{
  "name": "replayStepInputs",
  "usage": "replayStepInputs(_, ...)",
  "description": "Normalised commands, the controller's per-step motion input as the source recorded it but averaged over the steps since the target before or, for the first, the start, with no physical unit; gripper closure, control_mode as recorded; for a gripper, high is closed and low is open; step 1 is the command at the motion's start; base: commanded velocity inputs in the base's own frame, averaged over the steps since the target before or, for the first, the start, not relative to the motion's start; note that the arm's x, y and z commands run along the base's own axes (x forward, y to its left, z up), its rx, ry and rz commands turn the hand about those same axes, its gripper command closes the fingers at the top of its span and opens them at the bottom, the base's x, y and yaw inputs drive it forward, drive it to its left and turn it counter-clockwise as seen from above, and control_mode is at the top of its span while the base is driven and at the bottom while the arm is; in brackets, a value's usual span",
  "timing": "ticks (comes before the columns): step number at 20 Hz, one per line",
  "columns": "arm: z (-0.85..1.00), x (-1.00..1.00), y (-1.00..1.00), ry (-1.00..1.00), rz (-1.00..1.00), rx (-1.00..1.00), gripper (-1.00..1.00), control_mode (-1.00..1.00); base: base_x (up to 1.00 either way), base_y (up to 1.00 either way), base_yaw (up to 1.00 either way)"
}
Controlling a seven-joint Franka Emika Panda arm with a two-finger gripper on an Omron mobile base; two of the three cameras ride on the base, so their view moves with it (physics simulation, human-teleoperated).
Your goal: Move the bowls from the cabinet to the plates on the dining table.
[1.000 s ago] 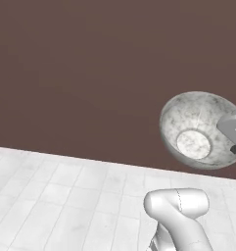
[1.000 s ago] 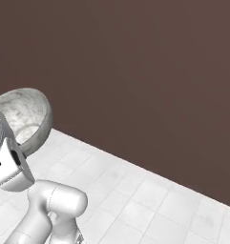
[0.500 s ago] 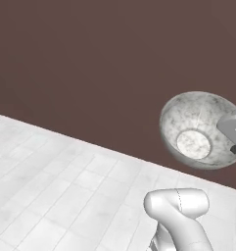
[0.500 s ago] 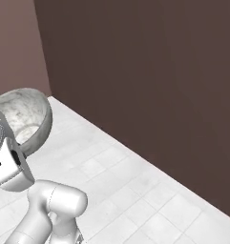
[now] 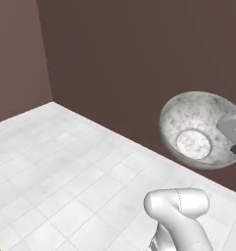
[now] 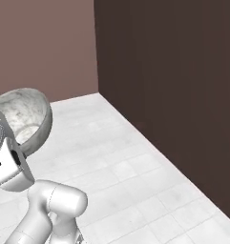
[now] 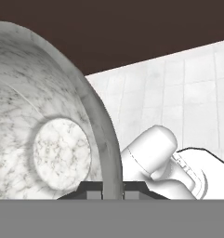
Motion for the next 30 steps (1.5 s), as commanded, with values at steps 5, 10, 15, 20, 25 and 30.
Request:
replayStepInputs(5,0.0,0.0,0.0,0.0,0.0,0.0,1.0,1.0,0.0,0.0,0.46)
replayStepInputs(10,0.0,0.0,0.0,0.0,0.0,0.0,1.0,1.0,0.0,0.0,0.46)
replayStepInputs(15,0.0,0.0,0.0,0.0,0.0,0.0,1.0,1.0,0.0,0.0,0.44)
replayStepInputs(20,0.0,0.0,0.0,0.0,0.0,0.0,1.0,1.0,0.0,0.0,0.41)
replayStepInputs(25,0.0,0.0,0.0,0.0,0.0,0.0,1.0,1.0,0.0,0.02,0.1)
replayStepInputs(30,0.0,0.0,0.0,0.0,0.0,0.0,1.0,1.0,0.06,-0.32,0.01)
